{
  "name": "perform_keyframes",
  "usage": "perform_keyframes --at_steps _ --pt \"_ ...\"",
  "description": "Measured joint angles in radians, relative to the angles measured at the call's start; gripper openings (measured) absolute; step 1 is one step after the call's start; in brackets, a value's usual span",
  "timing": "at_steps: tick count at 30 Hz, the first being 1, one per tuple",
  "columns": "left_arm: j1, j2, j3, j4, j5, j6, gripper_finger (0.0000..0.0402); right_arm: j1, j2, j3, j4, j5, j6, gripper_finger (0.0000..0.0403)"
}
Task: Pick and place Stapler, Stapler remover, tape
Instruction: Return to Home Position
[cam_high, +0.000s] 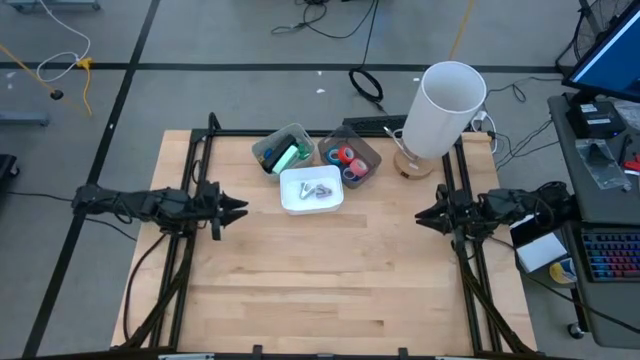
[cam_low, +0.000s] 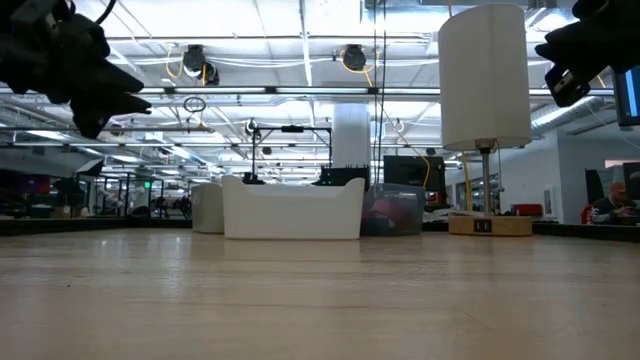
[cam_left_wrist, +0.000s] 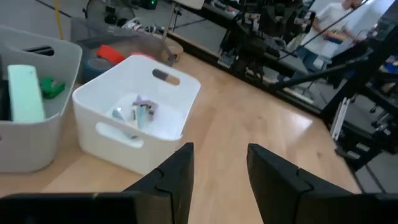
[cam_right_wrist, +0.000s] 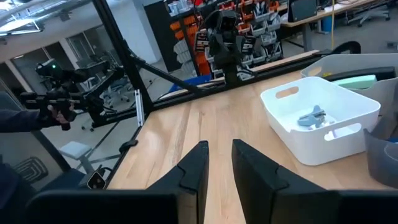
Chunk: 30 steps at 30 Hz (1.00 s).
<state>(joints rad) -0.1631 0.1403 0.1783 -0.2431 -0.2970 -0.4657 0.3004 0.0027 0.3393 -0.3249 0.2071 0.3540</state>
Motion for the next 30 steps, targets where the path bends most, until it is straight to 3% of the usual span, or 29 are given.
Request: perform_keyframes --at_steps 6,13,18,30 --pt "0.0 -0.076 0.0 -0.117 -0.058 0.017 0.015 0.0 0.0 -0.027 0.033 0.002 0.013 0.0066" --pt "0.0 -0.077 0.0 -0.198 -0.126 0.001 0.015 0.0 0.0 -0.203 0.236 0.004 0.077 0.0066" --pt "0.0 -0.076 -0.051 -0.126 -0.151 -0.013 0.015 0.0 0.001 -0.279 0.357 -0.002 0.114 0.0066" --pt "0.029 -0.076 -0.059 -0.121 -0.153 0.016 0.015 0.0 0.0 -0.28 0.362 0.001 0.093 0.0066"
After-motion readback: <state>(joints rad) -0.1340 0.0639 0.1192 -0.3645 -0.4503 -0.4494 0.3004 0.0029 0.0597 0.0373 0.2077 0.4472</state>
